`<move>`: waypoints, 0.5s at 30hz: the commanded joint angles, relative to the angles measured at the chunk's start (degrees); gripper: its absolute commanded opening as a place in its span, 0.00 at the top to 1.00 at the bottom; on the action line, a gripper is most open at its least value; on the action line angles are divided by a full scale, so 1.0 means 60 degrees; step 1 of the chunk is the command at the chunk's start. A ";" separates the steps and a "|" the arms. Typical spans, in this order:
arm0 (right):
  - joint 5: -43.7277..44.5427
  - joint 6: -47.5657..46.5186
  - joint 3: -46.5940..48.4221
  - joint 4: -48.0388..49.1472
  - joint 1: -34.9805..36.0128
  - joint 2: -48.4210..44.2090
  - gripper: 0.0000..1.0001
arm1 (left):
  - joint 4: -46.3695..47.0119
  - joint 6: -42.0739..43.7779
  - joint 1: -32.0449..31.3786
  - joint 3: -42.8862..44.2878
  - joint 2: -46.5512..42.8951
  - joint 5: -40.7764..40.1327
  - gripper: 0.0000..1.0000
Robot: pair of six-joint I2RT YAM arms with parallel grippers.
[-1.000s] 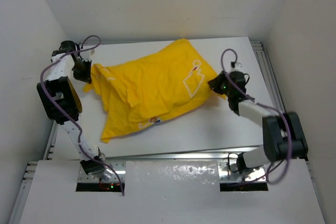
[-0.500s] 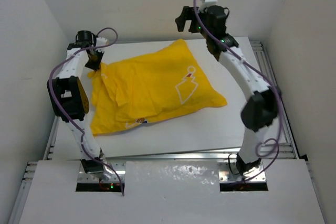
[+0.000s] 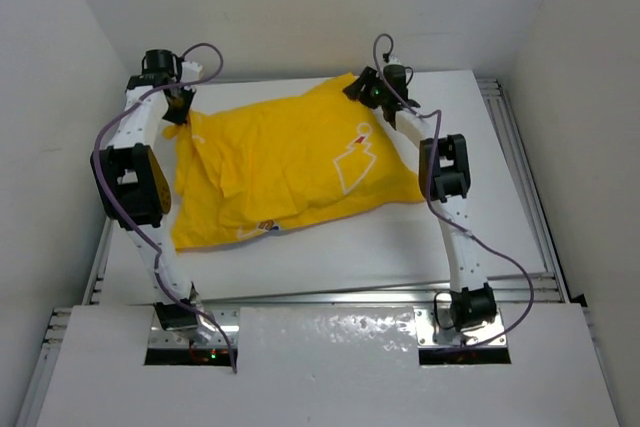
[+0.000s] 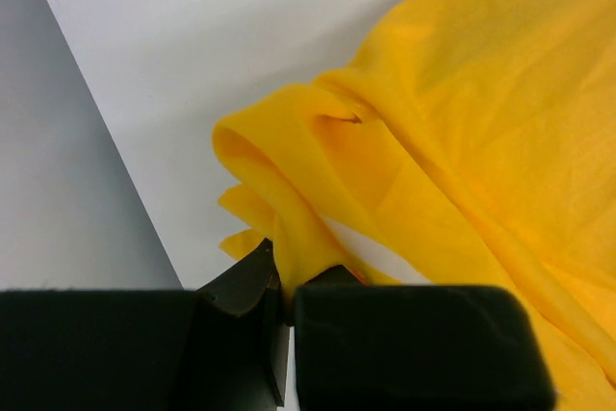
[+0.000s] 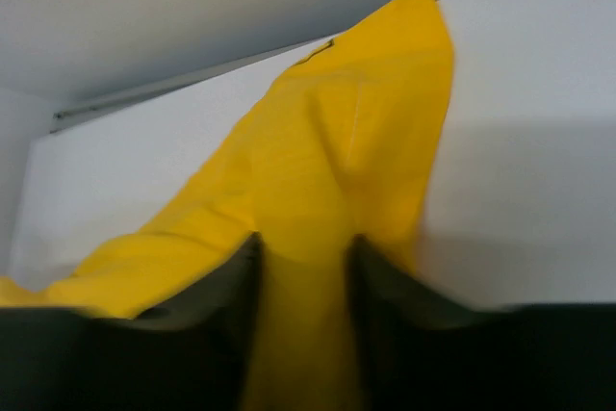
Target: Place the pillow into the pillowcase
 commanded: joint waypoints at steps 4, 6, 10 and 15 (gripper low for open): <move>-0.0687 -0.0006 -0.2852 0.1901 0.0228 -0.2368 1.00 | 0.0478 -0.0082 -0.0229 0.0926 -0.0779 0.0042 1.00; -0.1039 -0.0532 -0.3362 0.1988 0.0052 -0.3563 1.00 | 0.0624 -0.0024 -0.0244 0.1000 -0.1175 -0.0308 1.00; -0.1128 -0.0931 -0.6347 0.4731 -0.0328 -0.6767 1.00 | 0.1252 0.0925 -0.0258 0.0825 -0.2958 -0.0793 1.00; -0.0981 -0.0727 -0.9646 0.7069 -0.1236 -0.9852 1.00 | 0.1826 0.2405 -0.0302 0.0079 -0.4807 -0.0898 1.00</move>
